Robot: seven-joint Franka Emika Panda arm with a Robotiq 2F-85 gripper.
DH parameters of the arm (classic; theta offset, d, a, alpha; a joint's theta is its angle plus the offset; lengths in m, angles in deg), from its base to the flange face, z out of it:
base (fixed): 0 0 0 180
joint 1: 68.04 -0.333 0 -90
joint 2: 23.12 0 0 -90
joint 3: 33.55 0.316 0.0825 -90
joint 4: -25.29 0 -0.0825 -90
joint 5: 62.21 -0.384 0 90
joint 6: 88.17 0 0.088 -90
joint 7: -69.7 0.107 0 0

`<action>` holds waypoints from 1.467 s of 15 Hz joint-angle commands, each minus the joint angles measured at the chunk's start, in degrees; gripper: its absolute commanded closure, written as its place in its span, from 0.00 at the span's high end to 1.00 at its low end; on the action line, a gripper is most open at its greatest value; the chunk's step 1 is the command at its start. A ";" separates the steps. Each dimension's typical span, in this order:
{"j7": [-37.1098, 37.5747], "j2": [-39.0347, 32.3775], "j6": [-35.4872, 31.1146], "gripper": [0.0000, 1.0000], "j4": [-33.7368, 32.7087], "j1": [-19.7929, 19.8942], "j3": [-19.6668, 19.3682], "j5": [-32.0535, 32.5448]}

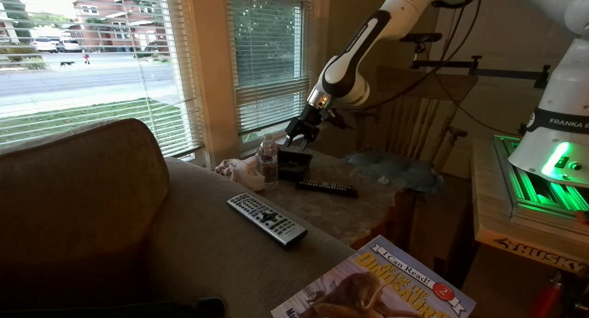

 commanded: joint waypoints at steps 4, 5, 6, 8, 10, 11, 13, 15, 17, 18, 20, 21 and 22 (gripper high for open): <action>0.12 11.92 16.94 1.00 7.20 1.57 -2.72 -8.56; 0.76 14.27 17.78 1.00 8.05 -0.73 -5.59 -9.21; 0.90 16.25 18.44 1.00 8.80 -3.33 -8.67 -9.45; 2.58 19.60 19.40 1.00 9.84 -10.16 -15.70 -8.12; 3.73 21.53 21.19 1.00 10.47 -16.27 -21.36 -6.29; 3.72 22.19 22.29 1.00 10.71 -18.62 -23.23 -5.68; 3.62 23.55 23.14 1.00 11.37 -22.86 -26.11 -4.68; 2.88 24.04 23.86 1.00 11.47 -25.28 -27.62 -4.39; 3.41 24.79 23.66 1.00 11.98 -27.68 -29.24 -3.50; 3.20 25.15 23.78 1.00 12.16 -28.32 -29.77 -2.88; 3.11 25.71 23.33 1.00 12.68 -29.45 -30.80 -1.71; 3.73 25.74 22.72 1.00 12.63 -30.03 -31.47 -1.31; 4.59 25.76 22.10 1.00 12.60 -30.65 -32.10 -1.02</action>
